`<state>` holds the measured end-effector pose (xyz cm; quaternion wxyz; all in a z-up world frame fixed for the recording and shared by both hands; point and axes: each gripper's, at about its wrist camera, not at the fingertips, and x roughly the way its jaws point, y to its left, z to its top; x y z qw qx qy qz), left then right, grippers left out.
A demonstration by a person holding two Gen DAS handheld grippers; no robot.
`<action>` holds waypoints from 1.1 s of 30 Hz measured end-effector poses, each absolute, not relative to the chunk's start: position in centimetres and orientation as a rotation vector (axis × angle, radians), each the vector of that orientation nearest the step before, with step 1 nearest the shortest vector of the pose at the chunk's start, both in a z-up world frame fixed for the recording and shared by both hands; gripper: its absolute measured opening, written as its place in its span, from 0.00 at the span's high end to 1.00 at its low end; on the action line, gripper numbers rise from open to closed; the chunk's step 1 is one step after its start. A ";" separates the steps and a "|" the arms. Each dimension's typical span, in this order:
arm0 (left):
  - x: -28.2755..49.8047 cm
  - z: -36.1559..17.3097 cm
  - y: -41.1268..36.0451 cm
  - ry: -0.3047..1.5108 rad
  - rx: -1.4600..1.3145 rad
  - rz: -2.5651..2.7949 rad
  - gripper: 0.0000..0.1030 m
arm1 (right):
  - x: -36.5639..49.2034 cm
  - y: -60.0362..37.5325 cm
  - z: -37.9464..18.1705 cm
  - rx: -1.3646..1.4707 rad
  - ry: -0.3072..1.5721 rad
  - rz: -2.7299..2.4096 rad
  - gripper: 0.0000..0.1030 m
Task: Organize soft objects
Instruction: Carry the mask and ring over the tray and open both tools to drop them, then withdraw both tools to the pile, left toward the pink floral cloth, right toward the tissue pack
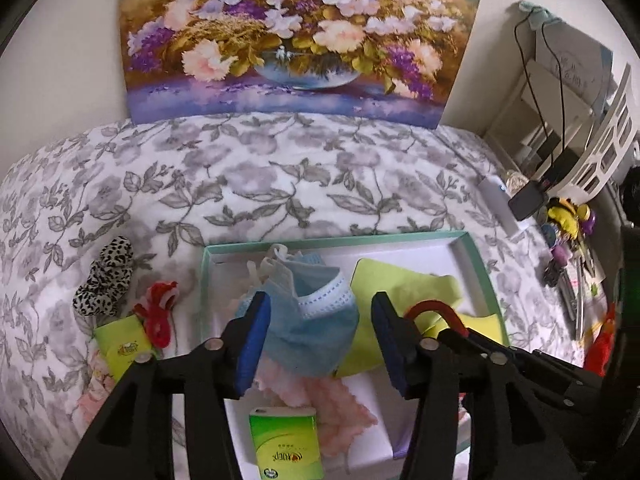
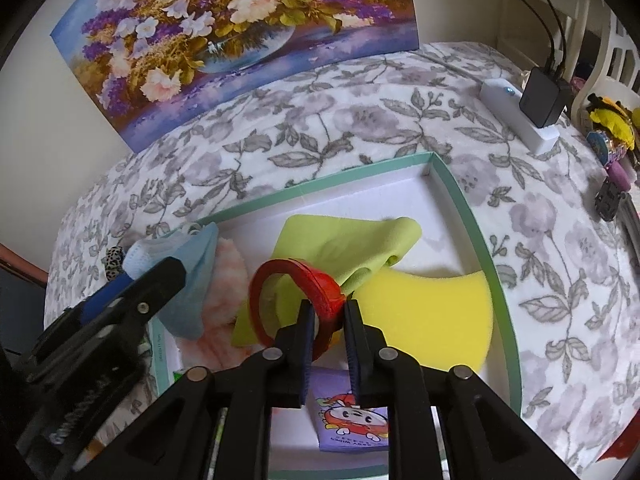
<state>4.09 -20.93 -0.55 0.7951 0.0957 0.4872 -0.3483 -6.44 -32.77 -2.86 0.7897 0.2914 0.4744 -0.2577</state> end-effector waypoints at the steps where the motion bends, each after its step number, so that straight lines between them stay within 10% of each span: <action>1: 4.1 -0.4 -20.7 1.045 0.199 -0.746 0.46 | -6.5 -32.7 -2.7 0.628 1.016 -0.551 0.76; 14: 6.3 0.0 -16.9 1.092 0.142 -0.553 0.33 | -6.3 -32.1 -2.0 0.595 1.015 -0.546 0.54; 19: 7.3 -1.5 -15.8 1.126 0.168 -0.445 0.10 | -5.8 -31.4 -2.2 0.561 1.034 -0.540 0.35; 33: 9.5 -2.8 -11.8 1.164 0.191 -0.242 0.03 | -4.8 -29.7 -2.1 0.494 1.033 -0.521 0.00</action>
